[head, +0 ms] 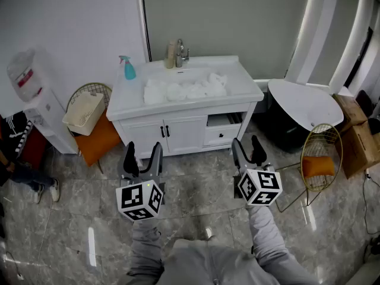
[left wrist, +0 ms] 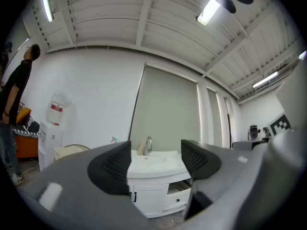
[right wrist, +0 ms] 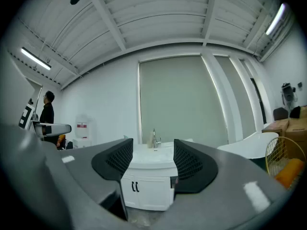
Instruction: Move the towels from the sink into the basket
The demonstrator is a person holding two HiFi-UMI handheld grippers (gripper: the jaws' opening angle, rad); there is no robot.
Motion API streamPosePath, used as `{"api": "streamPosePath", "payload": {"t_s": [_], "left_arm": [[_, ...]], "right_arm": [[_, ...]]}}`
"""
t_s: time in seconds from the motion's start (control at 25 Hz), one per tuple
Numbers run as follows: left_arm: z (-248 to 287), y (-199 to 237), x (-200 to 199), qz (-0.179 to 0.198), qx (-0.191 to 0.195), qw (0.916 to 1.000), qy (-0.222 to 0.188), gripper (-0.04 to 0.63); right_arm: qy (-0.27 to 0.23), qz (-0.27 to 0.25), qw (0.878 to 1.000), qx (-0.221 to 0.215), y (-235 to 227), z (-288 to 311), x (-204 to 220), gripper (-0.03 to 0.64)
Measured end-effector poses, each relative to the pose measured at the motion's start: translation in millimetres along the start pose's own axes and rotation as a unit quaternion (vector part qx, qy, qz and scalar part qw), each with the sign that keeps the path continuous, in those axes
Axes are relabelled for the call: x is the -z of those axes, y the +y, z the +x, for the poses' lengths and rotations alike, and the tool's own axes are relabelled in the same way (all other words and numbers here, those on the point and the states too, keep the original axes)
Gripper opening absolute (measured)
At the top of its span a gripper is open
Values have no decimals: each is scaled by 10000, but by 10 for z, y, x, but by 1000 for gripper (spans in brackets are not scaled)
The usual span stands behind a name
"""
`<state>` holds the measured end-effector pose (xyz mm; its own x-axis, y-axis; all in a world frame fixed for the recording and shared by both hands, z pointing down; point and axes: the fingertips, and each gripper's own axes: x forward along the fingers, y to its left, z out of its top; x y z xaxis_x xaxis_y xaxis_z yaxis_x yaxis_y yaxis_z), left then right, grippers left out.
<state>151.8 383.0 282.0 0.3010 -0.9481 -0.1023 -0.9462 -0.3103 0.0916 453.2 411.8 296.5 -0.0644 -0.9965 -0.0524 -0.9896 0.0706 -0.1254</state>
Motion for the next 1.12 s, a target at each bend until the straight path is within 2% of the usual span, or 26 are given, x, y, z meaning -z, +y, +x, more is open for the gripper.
{"api": "streamPosePath", "payload": {"t_s": [0.72,1.12], "left_arm": [[84,115,42,9,-3,10000,19,377],[176,281,149,86,207,9996,188,377]], "right_arm": [[43,59,10000,-4,93,157,63,265],[91,229,9997,-73,318,256,173,265]]}}
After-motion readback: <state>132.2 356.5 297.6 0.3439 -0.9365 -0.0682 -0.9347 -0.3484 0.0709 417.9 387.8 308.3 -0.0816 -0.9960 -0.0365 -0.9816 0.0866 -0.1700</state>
